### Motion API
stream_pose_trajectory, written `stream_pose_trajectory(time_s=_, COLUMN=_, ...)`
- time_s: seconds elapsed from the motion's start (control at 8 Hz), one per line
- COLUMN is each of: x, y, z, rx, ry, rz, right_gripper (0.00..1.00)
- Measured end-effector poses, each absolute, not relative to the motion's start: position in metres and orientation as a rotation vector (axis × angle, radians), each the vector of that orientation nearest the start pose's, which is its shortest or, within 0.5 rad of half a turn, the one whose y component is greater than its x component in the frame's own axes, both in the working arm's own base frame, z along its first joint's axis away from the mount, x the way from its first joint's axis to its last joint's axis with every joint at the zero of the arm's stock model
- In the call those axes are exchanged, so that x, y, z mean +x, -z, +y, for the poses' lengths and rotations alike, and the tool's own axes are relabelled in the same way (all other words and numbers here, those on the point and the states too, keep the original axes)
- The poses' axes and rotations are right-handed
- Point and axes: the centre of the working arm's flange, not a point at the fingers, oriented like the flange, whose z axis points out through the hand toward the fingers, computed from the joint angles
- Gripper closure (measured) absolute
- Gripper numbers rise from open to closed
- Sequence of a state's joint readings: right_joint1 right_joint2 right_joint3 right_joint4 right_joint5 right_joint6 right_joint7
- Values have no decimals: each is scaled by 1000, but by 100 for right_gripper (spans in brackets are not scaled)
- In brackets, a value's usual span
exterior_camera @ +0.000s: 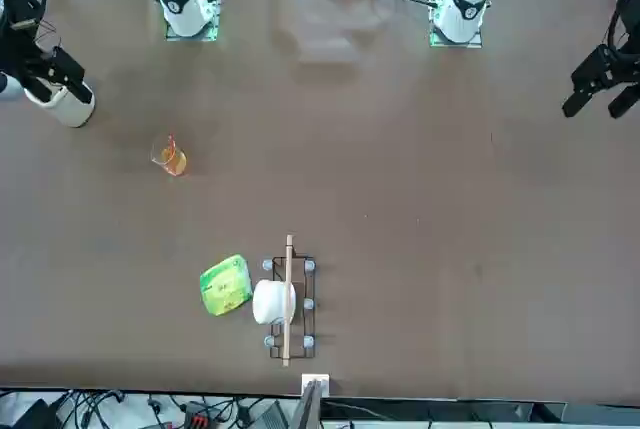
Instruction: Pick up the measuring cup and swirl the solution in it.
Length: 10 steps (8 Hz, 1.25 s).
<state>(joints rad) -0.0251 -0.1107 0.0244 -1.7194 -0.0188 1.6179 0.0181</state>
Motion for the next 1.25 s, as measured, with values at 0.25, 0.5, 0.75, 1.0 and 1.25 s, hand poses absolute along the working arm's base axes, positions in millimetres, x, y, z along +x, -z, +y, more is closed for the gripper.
stream_pose_trajectory(time_s=0.25, x=523, y=-617, z=-1, rx=-3162, ry=12, rz=26, right_gripper=0)
stream_pose_trajectory(time_s=0.5, x=524, y=-617, z=4, rx=-3160, ry=8, rz=11, right_gripper=0)
stream_pose_trajectory(time_s=0.75, x=520, y=-608, z=25, rx=-3177, ry=-78, rz=-57, right_gripper=0)
stream_pose_trajectory(time_s=1.0, x=518, y=-586, z=58, rx=-3227, ry=-97, rz=-183, right_gripper=0)
stream_pose_trajectory(time_s=1.25, x=507, y=-551, z=79, rx=-3244, ry=-123, rz=-273, right_gripper=0)
